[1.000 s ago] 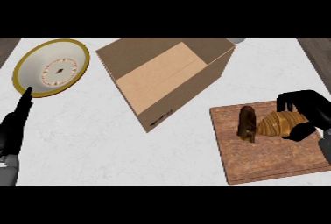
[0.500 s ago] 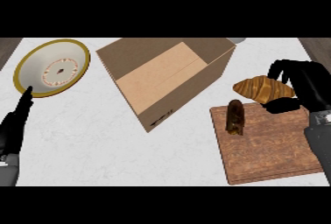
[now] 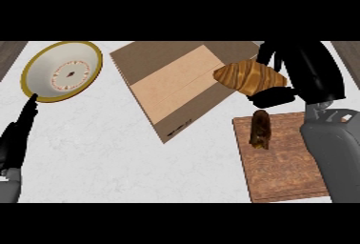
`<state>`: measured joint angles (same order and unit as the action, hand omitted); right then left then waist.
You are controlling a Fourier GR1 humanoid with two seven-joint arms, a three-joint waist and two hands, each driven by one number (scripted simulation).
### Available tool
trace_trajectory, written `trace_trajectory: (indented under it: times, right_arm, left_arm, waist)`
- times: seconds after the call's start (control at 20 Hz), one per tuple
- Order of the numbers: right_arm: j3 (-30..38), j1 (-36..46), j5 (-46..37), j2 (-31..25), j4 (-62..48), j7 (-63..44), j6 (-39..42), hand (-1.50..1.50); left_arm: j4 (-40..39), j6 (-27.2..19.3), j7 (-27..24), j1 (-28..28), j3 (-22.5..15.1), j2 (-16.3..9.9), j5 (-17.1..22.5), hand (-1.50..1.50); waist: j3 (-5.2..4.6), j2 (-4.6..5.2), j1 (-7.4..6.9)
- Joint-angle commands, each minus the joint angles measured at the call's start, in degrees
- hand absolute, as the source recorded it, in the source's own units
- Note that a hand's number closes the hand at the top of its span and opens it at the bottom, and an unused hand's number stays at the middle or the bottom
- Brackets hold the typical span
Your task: Pick the croissant from the cutting board and place it in the cardboard box
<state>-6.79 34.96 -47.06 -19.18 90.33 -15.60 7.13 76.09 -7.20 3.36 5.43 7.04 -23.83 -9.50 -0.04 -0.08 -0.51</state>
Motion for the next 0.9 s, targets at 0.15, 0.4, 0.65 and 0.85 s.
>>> trace_trajectory:
  times: [0.15, 0.4, 0.65, 0.85]
  right_arm:
    - [2.17, 15.44, 0.99, 9.82, -14.37, -3.84, -2.49, 1.5]
    - [5.74, 24.25, 1.94, 14.39, -25.1, -7.08, -4.69, 1.5]
    - [10.22, 31.06, 3.16, 16.13, -40.7, -2.39, -10.61, 1.5]
    - [11.83, 37.84, 2.08, 17.92, -51.3, -2.18, -14.64, 1.5]
  left_arm:
    - [-1.76, -0.73, -0.79, 1.72, -0.36, 1.62, -1.44, 0.0]
    - [-3.1, 1.01, -0.58, 2.86, 0.65, 0.73, -0.9, 0.0]
    - [1.99, 0.23, 1.56, 1.22, -0.6, 1.92, -1.89, 0.0]
    - [0.7, -0.03, 1.45, 2.0, -0.96, 2.68, -2.79, 0.0]
  waist:
    - [0.01, 0.4, -0.8]
    - [-0.01, 0.5, -0.72]
    - [0.04, 0.67, -1.96]
    - [0.01, 0.71, -1.72]
